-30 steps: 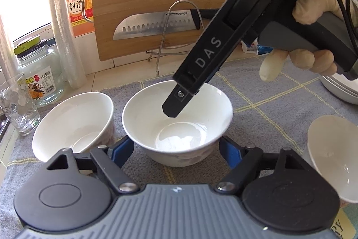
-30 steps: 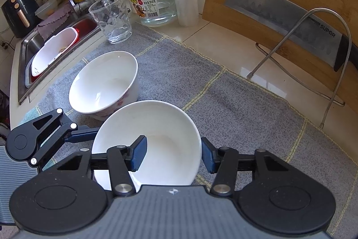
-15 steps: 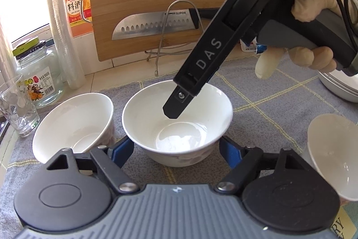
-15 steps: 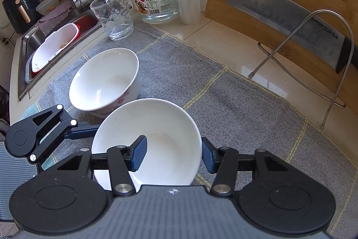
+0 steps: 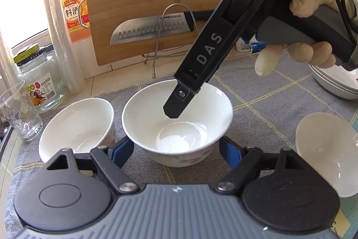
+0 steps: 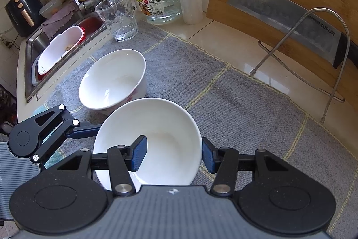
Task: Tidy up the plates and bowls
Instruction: 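Lift the held white bowl with the right tool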
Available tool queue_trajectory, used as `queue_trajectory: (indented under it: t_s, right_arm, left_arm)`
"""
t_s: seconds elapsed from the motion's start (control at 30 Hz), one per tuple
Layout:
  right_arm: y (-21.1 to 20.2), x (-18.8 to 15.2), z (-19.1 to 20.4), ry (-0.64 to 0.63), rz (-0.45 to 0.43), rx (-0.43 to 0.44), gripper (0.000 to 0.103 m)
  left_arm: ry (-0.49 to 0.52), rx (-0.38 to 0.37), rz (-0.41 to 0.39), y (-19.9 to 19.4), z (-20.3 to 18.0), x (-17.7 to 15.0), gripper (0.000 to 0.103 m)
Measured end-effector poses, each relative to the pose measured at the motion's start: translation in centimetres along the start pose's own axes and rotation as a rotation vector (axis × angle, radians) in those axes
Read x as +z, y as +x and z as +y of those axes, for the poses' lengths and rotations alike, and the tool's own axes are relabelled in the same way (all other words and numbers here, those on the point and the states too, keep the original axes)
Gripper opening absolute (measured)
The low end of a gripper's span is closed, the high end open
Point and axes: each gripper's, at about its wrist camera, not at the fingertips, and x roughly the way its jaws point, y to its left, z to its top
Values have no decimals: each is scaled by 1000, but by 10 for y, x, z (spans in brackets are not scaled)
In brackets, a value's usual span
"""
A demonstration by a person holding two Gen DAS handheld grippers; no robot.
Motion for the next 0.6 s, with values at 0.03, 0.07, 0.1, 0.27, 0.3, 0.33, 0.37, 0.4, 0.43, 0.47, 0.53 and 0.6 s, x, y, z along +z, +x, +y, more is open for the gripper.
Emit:
queue_trajectory:
  t_s: [0.03,0.07,0.1,0.27,0.3,0.33,0.37,0.4,0.43,0.47,0.53,0.6]
  right_arm:
    - [-2,0,1,2,0,2,57]
    - [-5,-1,1,4,0,3,57]
    - [-7,-2,2,6,-2,7,58]
    - [-23,-7,5,20,-8,24,58]
    - [-26,-8,6,21,-9,25,58]
    - [-29,-10,7,25,-12,27,58]
    - [-33,-12,8,27,-14,31,58]
    - [-37,-14,9,28,-16,32,58]
    - [-41,-16,9,32,-18,34,58]
    - [-44,-18,10,34,-21,34,58]
    - [-52,-23,12,35,-26,29,58]
    - [-58,-29,14,37,-30,24,58]
  left_arm:
    - [4,-1,-1,-2,-1,1,83]
    - [8,-1,-2,-4,-2,2,83]
    - [11,0,-4,-6,-3,2,83]
    - [20,-7,-6,-16,-8,5,83]
    - [23,-8,-8,-20,-11,5,83]
    - [25,-9,-9,-23,-12,6,83]
    - [28,-10,-11,-26,-13,6,83]
    - [31,-13,-13,-29,-14,6,83]
    - [32,-16,-16,-33,-15,6,83]
    - [33,-19,-20,-36,-16,6,83]
    - [37,-27,-26,-42,-18,7,83]
    - [47,-34,-33,-49,-22,7,83]
